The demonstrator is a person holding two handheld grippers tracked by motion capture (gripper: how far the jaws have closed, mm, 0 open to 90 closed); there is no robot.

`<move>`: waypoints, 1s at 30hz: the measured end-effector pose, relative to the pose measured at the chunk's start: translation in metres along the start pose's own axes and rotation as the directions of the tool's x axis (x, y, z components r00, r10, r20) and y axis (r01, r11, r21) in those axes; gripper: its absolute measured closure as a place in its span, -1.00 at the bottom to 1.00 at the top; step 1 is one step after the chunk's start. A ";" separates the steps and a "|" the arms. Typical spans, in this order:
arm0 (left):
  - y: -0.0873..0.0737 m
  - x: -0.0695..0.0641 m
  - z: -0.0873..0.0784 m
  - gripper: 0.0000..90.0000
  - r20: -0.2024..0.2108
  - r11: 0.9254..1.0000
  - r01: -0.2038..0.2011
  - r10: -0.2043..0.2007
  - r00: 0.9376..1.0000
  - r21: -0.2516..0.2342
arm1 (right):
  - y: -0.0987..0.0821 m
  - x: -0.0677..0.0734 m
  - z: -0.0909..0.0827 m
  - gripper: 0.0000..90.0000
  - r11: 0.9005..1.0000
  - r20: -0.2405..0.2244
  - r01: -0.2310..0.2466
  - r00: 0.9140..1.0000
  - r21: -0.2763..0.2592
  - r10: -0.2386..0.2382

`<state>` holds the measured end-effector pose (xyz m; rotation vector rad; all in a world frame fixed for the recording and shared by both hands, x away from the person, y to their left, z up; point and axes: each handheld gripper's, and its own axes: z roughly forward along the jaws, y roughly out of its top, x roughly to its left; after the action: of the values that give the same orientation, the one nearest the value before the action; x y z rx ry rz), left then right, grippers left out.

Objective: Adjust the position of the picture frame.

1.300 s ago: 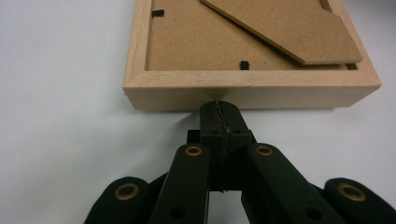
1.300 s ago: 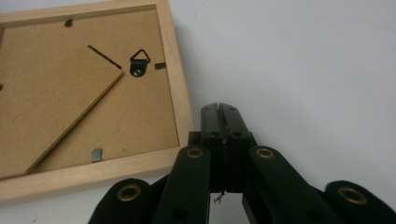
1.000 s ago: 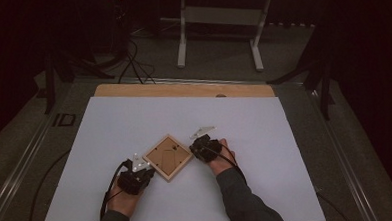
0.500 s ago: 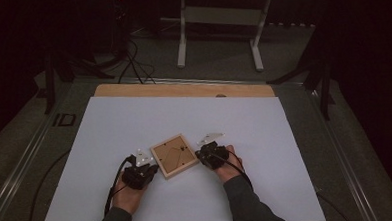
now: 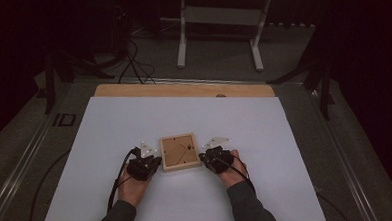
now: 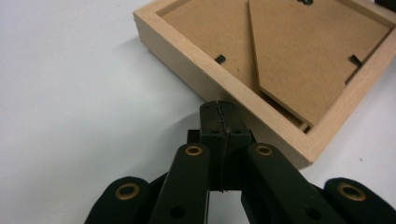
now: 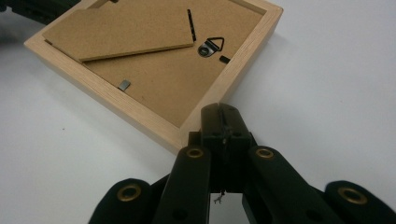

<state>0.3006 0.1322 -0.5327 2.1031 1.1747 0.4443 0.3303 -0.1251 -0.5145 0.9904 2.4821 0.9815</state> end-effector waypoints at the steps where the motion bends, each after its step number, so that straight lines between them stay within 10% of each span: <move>1: -0.001 -0.001 0.000 1.00 0.006 1.000 -0.004 0.004 1.000 0.015 | -0.001 0.000 -0.001 1.00 1.000 -0.003 -0.005 1.000 -0.002 0.005; 12: -0.009 -0.010 -0.009 0.99 0.035 0.998 -0.049 0.048 0.998 0.030 | -0.011 0.005 -0.007 1.00 1.000 -0.023 -0.002 1.000 -0.024 0.002; 30: -0.001 -0.010 0.002 1.00 -0.004 1.000 -0.011 0.011 1.000 0.007 | -0.016 0.006 -0.010 1.00 0.999 0.003 -0.011 1.000 -0.039 0.011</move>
<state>0.2954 0.1235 -0.5344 2.1167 1.1690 0.4505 0.3139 -0.1341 -0.5186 0.9941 2.4474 1.0274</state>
